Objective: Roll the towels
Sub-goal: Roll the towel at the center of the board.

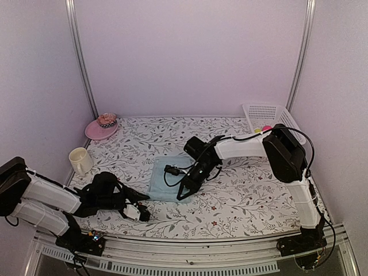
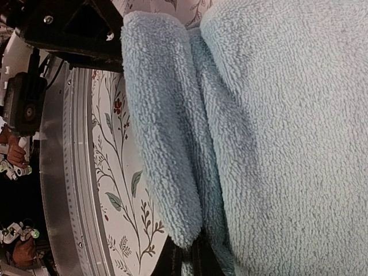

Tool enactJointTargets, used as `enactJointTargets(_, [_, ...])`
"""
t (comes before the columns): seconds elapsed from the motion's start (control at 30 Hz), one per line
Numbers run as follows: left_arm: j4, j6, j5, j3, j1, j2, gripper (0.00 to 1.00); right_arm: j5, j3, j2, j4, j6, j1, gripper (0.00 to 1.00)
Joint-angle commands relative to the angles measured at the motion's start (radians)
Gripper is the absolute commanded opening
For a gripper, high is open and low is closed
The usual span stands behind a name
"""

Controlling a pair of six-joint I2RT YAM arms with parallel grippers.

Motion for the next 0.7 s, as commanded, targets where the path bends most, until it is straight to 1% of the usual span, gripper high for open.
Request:
enactJointTargets(0.0, [0.107, -0.011, -0.044, 0.009, -0.011, 0.053, 0.42, -0.004, 0.021, 0.053, -0.023, -0.012, -0.013, 0.03])
enactJointTargets(0.17, [0.136, -0.014, -0.072, 0.025, -0.011, 0.099, 0.41, -0.011, 0.023, 0.065, -0.025, -0.015, -0.013, 0.03])
enactJointTargets(0.33, [0.130, -0.019, -0.089, 0.033, -0.010, 0.125, 0.36, -0.024, 0.026, 0.072, -0.030, -0.024, -0.018, 0.03])
enactJointTargets(0.67, [0.126, -0.027, -0.140, 0.068, -0.011, 0.203, 0.29, -0.054, 0.061, 0.099, -0.055, -0.041, -0.019, 0.04])
